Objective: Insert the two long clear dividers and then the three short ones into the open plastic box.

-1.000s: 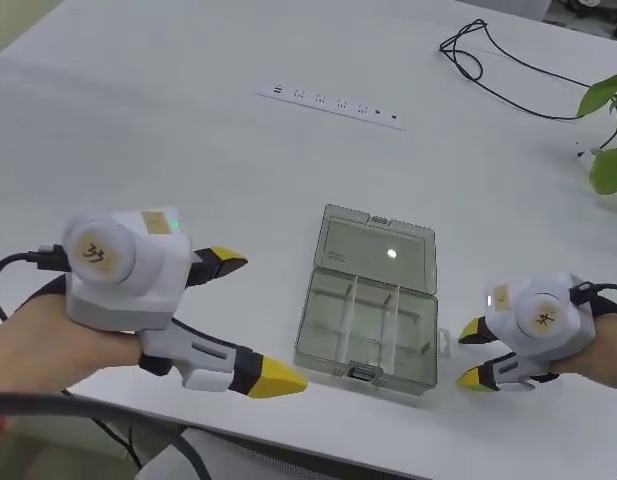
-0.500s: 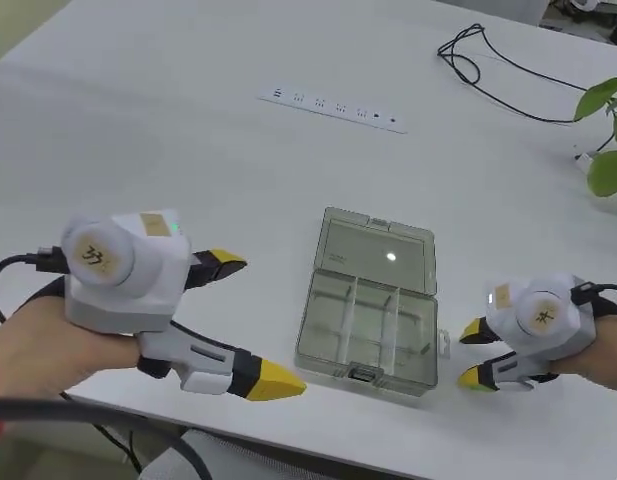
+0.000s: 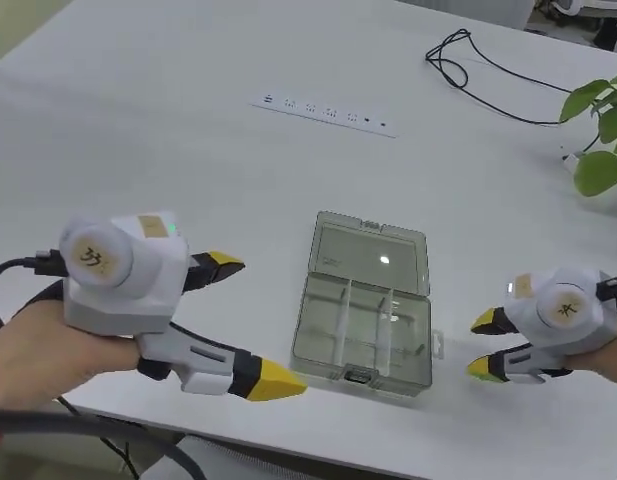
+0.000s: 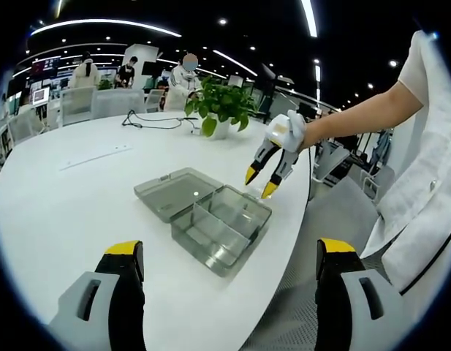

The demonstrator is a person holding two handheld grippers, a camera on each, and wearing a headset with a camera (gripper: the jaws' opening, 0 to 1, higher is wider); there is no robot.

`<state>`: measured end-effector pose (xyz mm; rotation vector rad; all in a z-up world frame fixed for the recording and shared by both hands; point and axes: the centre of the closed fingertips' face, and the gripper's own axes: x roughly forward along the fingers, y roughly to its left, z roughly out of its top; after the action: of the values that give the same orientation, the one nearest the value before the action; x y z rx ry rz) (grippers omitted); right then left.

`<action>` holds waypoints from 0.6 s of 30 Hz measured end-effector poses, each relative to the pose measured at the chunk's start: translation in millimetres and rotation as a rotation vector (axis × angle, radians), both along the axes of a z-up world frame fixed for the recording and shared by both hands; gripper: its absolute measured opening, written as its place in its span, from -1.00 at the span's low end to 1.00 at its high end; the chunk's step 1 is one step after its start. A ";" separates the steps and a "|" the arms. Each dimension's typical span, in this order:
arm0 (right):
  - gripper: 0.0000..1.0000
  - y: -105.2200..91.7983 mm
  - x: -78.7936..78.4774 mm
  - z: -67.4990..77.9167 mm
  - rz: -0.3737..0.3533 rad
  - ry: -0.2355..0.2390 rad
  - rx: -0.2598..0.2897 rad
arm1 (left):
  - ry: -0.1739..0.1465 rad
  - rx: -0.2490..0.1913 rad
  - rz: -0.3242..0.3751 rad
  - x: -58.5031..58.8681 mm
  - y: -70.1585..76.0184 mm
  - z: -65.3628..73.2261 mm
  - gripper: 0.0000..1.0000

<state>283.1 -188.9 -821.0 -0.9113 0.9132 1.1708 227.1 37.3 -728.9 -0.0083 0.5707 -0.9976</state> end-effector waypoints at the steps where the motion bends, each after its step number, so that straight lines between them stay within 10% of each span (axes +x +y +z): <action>1: -0.35 0.0 0.7 4.4 -0.006 -0.010 0.007 | 0.003 0.000 0.000 0.3 -0.2 0.0 1.00; 18: -0.35 30.8 -11.7 66.3 0.036 -0.133 0.078 | 0.066 -0.085 0.021 11.4 -22.6 13.0 0.93</action>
<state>271.4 -158.1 -754.7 -0.9340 0.7423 1.1538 238.5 14.7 -716.0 -0.1228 0.5874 -1.0032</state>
